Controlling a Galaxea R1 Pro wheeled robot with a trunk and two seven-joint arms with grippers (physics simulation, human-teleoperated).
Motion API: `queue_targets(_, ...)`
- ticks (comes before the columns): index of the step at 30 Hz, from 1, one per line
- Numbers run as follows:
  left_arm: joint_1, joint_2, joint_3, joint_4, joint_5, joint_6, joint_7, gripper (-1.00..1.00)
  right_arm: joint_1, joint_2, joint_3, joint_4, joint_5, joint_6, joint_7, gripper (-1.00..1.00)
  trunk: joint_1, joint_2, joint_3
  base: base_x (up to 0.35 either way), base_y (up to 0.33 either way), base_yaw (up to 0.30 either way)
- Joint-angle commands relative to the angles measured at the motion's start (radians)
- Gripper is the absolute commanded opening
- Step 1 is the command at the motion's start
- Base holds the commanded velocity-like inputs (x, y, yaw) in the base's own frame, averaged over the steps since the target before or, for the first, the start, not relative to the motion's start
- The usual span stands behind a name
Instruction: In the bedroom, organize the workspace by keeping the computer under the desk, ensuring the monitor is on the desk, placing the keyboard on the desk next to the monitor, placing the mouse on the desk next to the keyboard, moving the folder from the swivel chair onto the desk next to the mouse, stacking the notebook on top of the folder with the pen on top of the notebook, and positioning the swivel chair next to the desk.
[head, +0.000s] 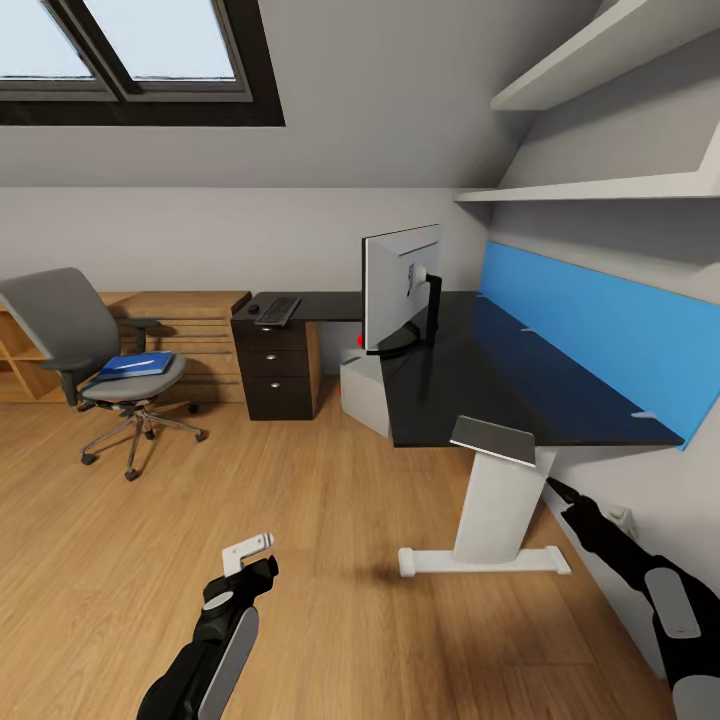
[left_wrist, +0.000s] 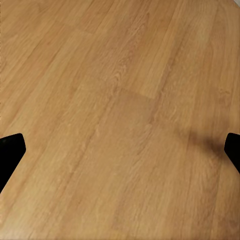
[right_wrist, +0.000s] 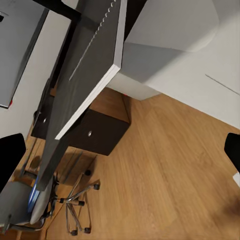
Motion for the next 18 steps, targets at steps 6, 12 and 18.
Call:
queue_targets(6,-0.001,0.000,-0.002,0.000,0.008,0.002,0.008,1.00,-0.001,-0.001,-0.004,0.005,-0.003,0.007,0.007,1.00,0.000,0.000,-0.001,0.074,0.000,0.000)
queue_targets(12,-0.001,0.000,-0.002,0.002,0.008,0.002,0.008,1.00,-0.001,-0.002,-0.005,0.005,-0.003,0.006,0.008,1.00,0.000,0.000,-0.001,0.074,0.000,0.000)
queue_targets(18,-0.001,0.000,-0.002,0.013,0.007,0.001,0.008,1.00,-0.001,-0.002,-0.011,0.005,-0.003,0.005,0.004,1.00,0.000,0.000,-0.001,0.153,0.000,0.000)
